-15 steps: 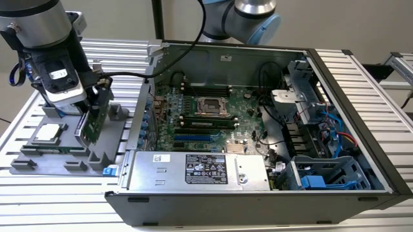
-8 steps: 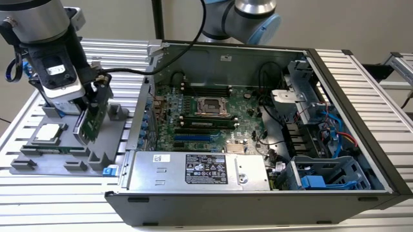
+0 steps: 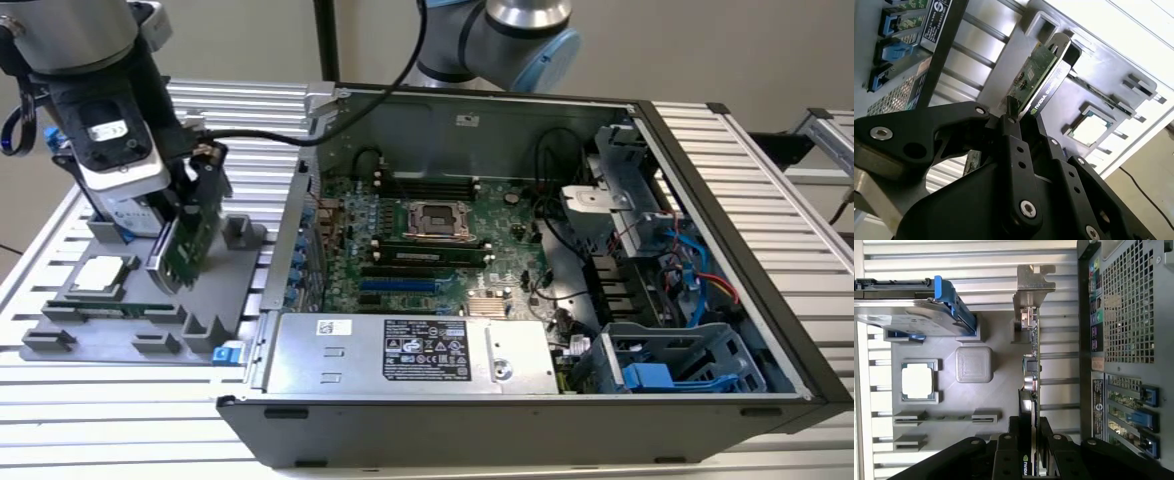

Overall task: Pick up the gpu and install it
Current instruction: 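Pick up the gpu and move the gpu toward the slot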

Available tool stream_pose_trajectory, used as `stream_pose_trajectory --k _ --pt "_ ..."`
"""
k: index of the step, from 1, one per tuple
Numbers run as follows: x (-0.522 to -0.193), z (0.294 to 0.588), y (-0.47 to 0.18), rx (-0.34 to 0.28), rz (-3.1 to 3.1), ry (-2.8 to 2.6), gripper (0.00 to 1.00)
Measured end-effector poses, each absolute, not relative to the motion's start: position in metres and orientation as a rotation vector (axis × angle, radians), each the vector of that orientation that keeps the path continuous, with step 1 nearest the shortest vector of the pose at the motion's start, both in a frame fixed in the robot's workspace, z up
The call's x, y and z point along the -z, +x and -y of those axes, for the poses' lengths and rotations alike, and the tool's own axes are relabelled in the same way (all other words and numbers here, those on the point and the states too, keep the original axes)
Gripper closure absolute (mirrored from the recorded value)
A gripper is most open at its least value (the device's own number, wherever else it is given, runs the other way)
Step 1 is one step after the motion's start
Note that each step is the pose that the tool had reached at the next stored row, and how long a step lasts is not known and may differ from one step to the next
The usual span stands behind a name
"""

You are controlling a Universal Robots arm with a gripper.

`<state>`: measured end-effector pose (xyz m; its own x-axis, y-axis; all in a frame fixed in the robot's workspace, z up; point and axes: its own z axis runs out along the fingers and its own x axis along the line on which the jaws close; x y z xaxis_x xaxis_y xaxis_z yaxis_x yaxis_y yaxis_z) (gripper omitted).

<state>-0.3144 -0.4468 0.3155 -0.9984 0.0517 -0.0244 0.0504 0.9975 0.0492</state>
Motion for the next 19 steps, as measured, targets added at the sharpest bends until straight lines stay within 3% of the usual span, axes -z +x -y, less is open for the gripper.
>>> stream_pose_trajectory --k 19 --pt "-0.339 0.447 -0.314 -0.076 -3.114 0.080 1.00"
